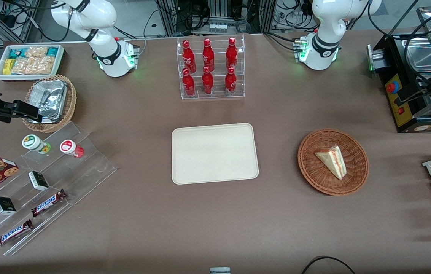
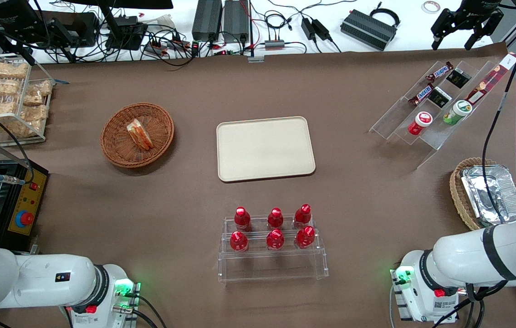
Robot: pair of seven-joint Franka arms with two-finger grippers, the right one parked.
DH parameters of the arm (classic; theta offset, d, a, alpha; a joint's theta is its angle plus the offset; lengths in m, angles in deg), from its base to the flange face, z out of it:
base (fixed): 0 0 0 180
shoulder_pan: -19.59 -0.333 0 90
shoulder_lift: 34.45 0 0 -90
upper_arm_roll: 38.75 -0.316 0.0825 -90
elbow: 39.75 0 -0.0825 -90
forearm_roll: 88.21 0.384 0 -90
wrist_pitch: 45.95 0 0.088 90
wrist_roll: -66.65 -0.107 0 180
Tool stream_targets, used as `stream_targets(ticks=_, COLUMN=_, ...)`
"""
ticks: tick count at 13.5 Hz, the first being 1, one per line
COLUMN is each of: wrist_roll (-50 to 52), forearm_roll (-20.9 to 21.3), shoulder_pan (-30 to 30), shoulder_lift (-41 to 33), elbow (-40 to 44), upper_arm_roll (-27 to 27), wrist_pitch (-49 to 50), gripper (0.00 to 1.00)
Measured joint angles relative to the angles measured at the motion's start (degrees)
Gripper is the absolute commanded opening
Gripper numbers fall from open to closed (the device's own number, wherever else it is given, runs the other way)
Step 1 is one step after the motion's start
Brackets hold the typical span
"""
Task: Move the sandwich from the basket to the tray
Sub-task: 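Move the left gripper over the wrapped sandwich in the wicker basket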
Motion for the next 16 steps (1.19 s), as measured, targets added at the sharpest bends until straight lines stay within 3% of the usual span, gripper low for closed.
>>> stream_targets(ticks=11, wrist_roll=-0.02, forearm_roll=-0.12, shoulder_pan=0.88, shoulder_lift=5.84, elbow=-1.37, upper_arm_roll=0.46, wrist_pitch=-0.79, gripper=1.00)
stream_targets(ticks=16, wrist_roll=-0.03, forearm_roll=-0.12, shoulder_pan=1.42, shoulder_lift=9.69, elbow=-6.48, upper_arm_roll=0.49, wrist_pitch=-9.59, gripper=1.00)
